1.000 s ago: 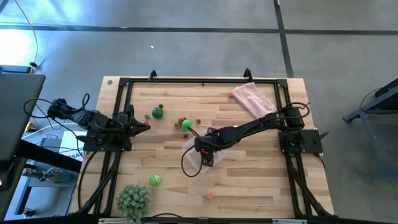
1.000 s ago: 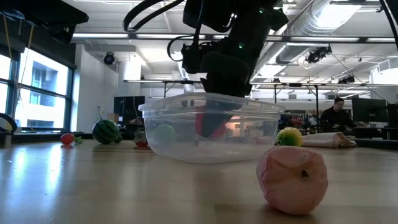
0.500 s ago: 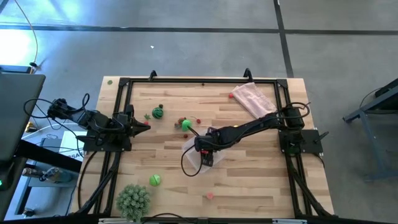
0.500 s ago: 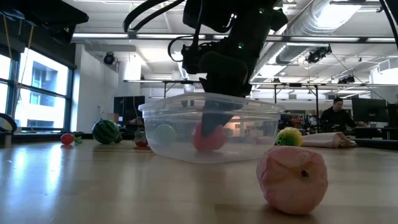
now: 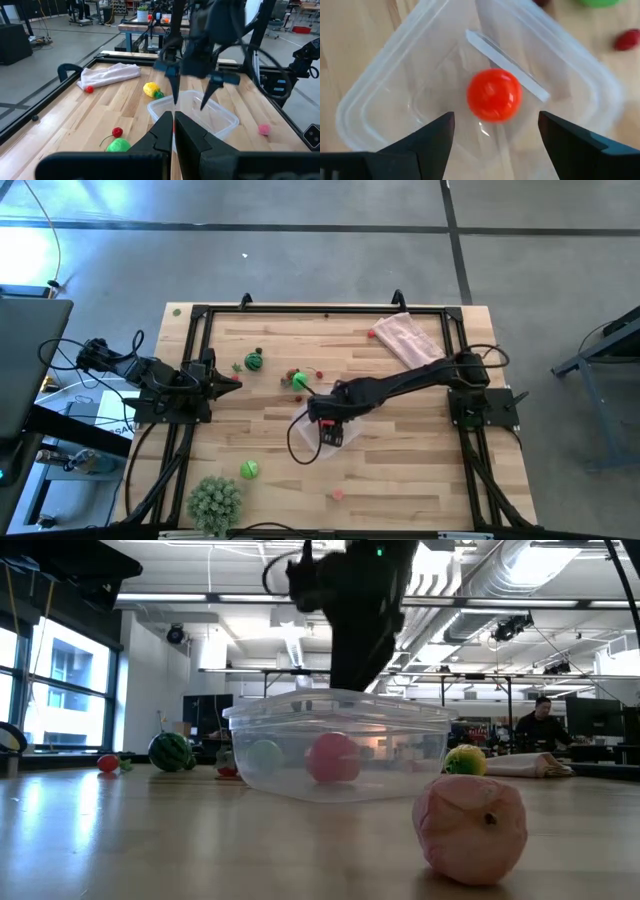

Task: Pick and placing Produce into tupperware
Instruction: Put the yellow pineapple into the transparent container

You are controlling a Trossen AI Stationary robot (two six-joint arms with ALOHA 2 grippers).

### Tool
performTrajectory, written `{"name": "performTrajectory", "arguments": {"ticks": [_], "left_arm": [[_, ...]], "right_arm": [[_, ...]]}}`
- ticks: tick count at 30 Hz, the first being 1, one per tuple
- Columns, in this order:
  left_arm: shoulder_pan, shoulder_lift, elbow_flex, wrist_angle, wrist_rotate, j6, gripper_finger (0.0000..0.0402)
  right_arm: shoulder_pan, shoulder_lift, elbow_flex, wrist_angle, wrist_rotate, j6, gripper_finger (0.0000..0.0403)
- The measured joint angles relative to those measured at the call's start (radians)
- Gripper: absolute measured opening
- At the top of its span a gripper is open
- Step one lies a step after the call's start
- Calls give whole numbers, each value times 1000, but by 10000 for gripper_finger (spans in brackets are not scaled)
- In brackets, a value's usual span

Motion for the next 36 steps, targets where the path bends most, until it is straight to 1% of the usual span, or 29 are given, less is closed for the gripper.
{"name": "performTrajectory", "arguments": {"ticks": [3,7,11,13,17,21,25,28,31,33,36], "left_arm": [[0,0,0,0,0,0,8],[0,0,0,0,0,0,8],[0,0,0,0,0,0,8],[0,0,0,0,0,0,8],[0,0,0,0,0,0,8],[0,0,0,0,0,0,8],[0,0,0,0,0,0,8],[0,0,0,0,0,0,8],[0,0,0,0,0,0,8],[0,0,0,0,0,0,8],[0,0,0,0,0,0,8]], "right_arm": [[20,-1,67,-115,58,24,280],[51,-1,120,-268,195,78,280],[69,-14,126,-378,314,129,280],[71,-34,117,-402,345,146,280],[61,-99,71,-412,362,157,280],[17,-194,-9,-391,382,226,280],[-59,-282,-110,-369,379,367,280],[-122,-333,-198,-332,341,482,280],[-176,-360,-286,-260,289,538,280],[-209,-369,-334,-204,287,583,280],[-246,-372,-378,-152,275,695,280]]}}
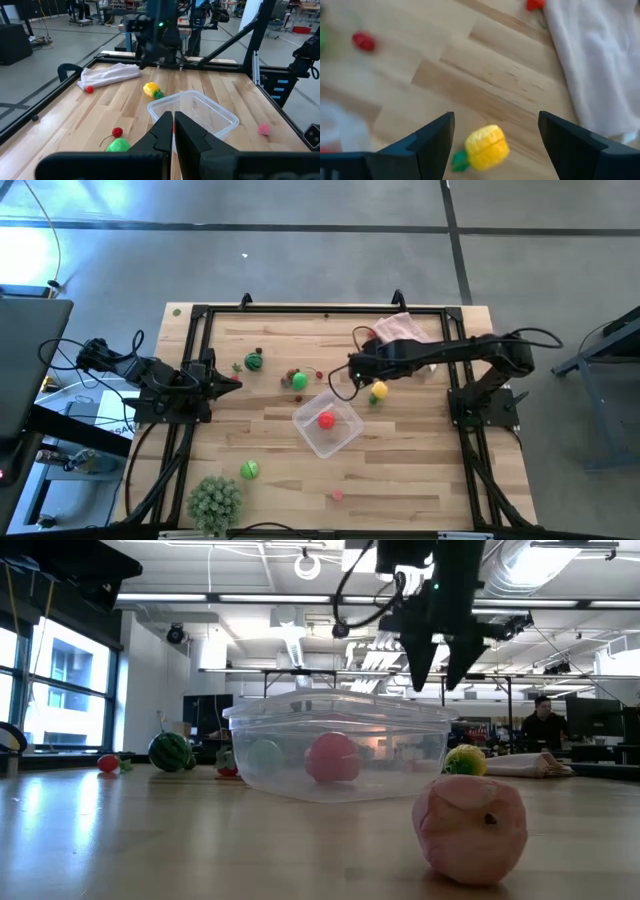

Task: Pick and placing Produce into tupperware
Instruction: Put the yellow pineapple into the transparent container

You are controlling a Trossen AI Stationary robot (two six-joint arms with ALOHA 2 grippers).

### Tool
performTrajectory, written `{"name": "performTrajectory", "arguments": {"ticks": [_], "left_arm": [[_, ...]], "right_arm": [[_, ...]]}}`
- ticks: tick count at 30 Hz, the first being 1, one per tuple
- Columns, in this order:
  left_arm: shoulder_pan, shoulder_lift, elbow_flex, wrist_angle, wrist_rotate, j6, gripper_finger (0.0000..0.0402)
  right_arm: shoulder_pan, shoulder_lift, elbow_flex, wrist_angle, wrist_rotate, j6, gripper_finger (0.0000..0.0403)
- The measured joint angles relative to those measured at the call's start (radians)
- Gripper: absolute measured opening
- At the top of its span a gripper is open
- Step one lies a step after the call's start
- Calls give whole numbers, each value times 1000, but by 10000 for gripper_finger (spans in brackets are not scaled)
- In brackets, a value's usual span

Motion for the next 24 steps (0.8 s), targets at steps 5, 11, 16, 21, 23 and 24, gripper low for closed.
{"name": "performTrajectory", "arguments": {"ticks": [5,11,16,21,23,24], "left_arm": [[0,0,0,0,0,0,8],[0,0,0,0,0,0,8],[0,0,0,0,0,0,8],[0,0,0,0,0,0,8],[0,0,0,0,0,0,8],[0,0,0,0,0,0,8]], "right_arm": [[-40,0,-21,25,-24,188,280],[-62,0,-22,-11,-63,396,280],[-81,0,-22,-19,-254,493,280],[-71,0,-22,-19,-364,563,280],[-61,0,-22,-22,-368,616,280],[-57,0,-22,-30,-367,651,280]]}}
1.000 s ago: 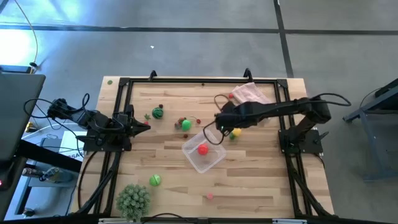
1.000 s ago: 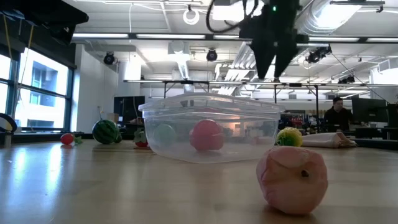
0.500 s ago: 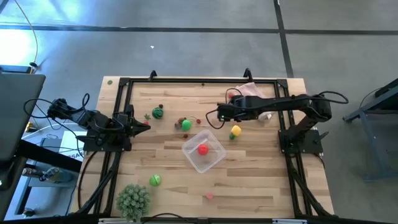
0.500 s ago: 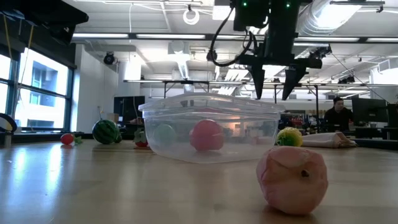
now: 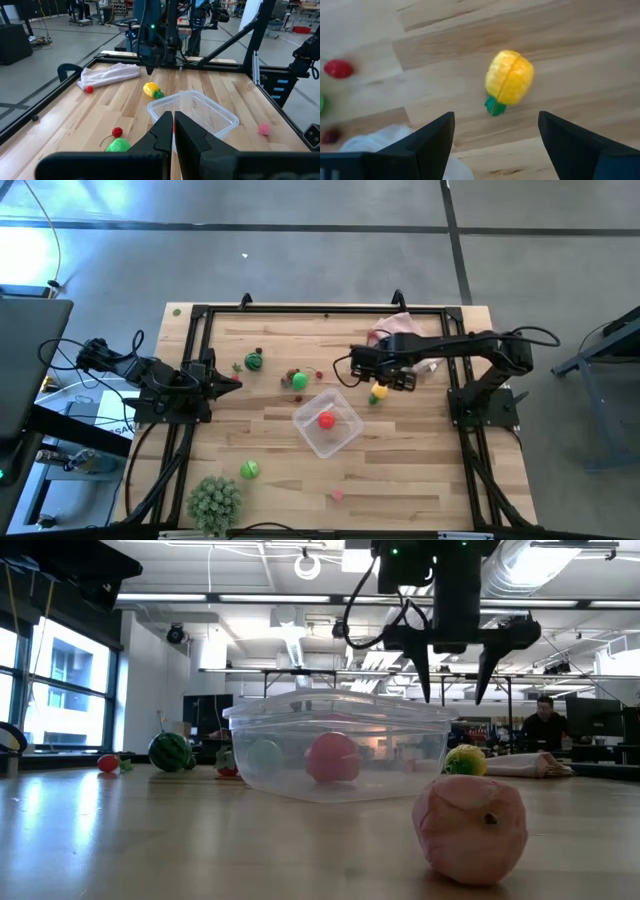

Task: Pick and placing Produce into tupperware
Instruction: Put the yellow pineapple into the transparent container

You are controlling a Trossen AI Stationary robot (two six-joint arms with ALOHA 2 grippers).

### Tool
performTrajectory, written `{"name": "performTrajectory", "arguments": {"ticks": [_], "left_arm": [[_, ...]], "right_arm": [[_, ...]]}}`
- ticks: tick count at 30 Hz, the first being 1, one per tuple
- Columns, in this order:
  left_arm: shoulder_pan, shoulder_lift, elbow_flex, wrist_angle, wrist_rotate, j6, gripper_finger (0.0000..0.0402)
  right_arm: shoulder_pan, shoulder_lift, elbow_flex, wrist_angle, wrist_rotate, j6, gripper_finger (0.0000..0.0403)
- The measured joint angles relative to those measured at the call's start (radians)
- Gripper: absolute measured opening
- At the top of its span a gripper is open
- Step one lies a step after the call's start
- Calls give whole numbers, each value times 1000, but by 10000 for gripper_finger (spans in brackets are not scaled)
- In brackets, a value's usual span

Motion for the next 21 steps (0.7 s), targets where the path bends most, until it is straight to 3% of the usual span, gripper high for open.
{"name": "performTrajectory", "arguments": {"ticks": [9,21], "left_arm": [[0,0,0,0,0,0,8],[0,0,0,0,0,0,8]], "right_arm": [[38,8,-11,16,93,216,280],[94,10,-200,220,183,340,280]]}}
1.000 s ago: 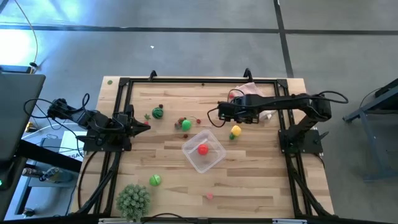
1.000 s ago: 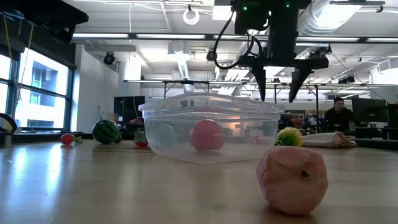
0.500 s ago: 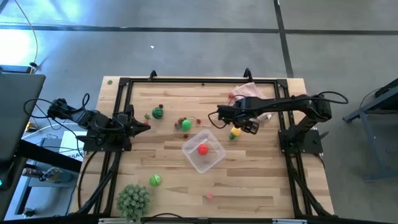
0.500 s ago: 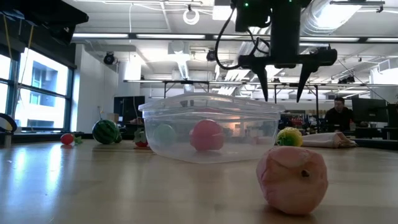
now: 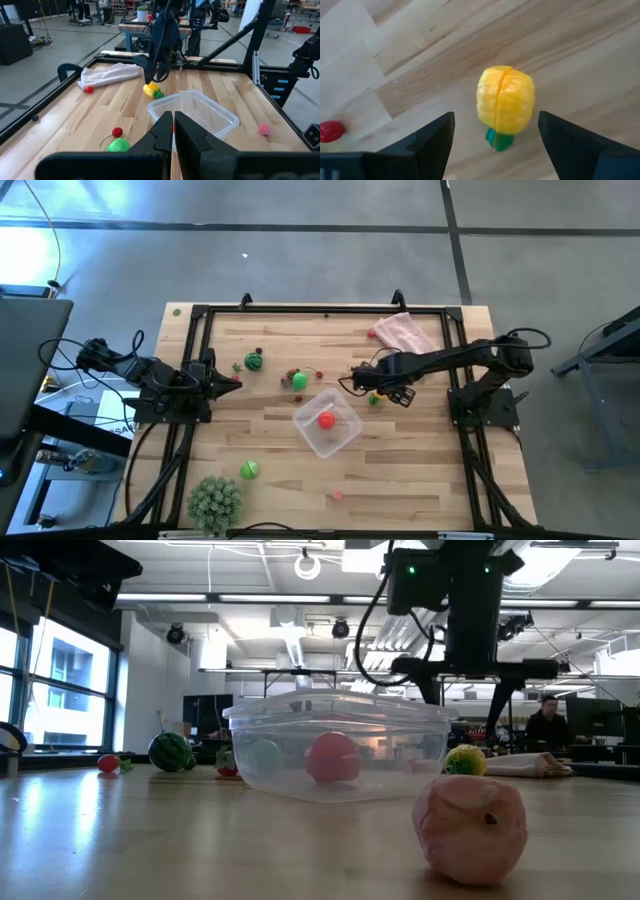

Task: Pick and placing Produce into tupperware
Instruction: Put the yellow pineapple into the transparent container

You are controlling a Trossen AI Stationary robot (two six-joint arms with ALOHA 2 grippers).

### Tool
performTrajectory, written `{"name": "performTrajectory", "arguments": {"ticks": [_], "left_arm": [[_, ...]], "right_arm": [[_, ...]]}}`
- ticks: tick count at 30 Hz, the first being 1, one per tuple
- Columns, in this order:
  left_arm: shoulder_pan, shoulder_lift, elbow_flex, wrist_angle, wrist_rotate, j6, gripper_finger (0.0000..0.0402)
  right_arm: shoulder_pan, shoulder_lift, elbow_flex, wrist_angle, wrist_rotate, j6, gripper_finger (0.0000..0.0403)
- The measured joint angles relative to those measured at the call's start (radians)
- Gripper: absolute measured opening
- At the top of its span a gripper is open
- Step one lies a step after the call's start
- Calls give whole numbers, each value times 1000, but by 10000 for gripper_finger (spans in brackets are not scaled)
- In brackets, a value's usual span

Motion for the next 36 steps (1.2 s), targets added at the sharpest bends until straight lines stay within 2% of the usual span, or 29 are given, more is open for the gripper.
{"name": "performTrajectory", "arguments": {"ticks": [7,20,36], "left_arm": [[0,0,0,0,0,0,8],[0,0,0,0,0,0,8],[0,0,0,0,0,0,8]], "right_arm": [[0,0,-104,151,-13,32,280],[-13,0,-165,222,-10,52,280],[-13,0,-167,225,19,44,270]]}}
